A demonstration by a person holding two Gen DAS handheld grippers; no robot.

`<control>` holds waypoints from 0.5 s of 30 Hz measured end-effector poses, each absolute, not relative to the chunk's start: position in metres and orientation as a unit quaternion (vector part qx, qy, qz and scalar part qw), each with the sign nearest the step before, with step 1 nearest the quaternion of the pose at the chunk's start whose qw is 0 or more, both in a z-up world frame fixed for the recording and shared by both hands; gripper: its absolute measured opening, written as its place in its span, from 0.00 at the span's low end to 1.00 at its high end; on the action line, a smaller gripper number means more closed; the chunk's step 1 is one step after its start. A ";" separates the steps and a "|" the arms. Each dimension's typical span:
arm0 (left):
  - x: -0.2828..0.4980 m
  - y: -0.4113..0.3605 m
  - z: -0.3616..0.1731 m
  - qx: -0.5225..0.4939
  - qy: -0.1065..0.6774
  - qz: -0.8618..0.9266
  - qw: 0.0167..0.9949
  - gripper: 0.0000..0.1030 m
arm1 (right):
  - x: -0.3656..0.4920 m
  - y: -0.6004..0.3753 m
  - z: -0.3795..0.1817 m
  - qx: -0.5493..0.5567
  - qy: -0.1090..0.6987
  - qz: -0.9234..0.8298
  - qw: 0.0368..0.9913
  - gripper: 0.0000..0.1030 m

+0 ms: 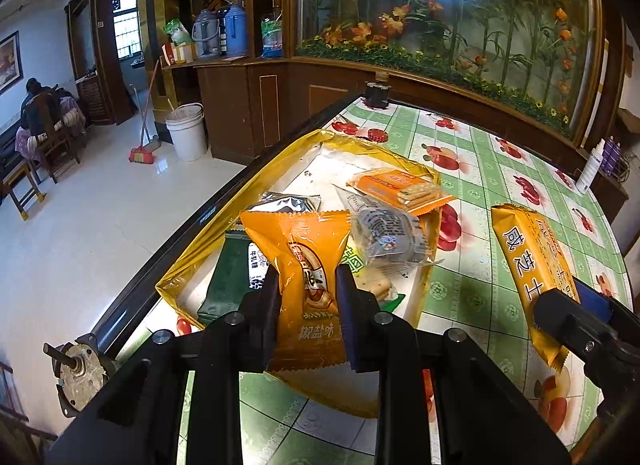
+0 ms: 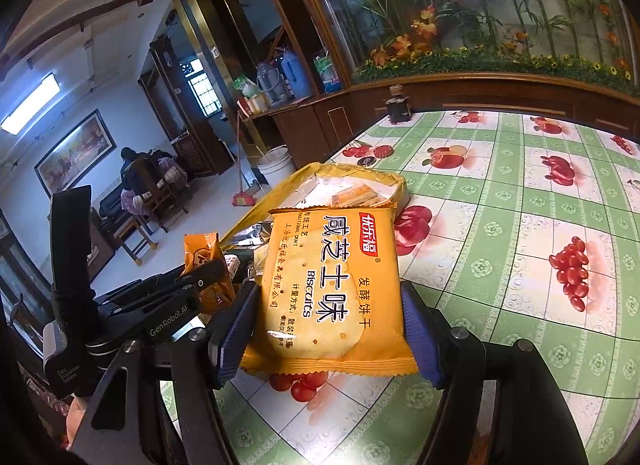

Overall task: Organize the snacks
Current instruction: 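Carry the orange bag and biscuit bag into the yellow tray with both grippers and release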

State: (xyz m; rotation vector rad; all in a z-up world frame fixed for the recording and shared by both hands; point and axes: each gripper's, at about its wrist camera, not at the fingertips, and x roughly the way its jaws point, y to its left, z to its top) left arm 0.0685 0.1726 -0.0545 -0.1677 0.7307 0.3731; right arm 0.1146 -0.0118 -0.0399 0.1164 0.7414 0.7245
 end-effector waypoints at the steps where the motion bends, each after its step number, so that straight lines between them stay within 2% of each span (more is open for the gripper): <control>1: 0.068 0.174 -0.055 -0.082 0.356 0.182 0.913 0.23 | 0.116 -0.010 -0.040 0.055 0.355 0.347 0.867 0.68; 15: 0.072 0.203 -0.065 -0.105 0.372 0.194 0.902 0.23 | 0.141 0.019 -0.054 0.047 0.375 0.359 0.854 0.68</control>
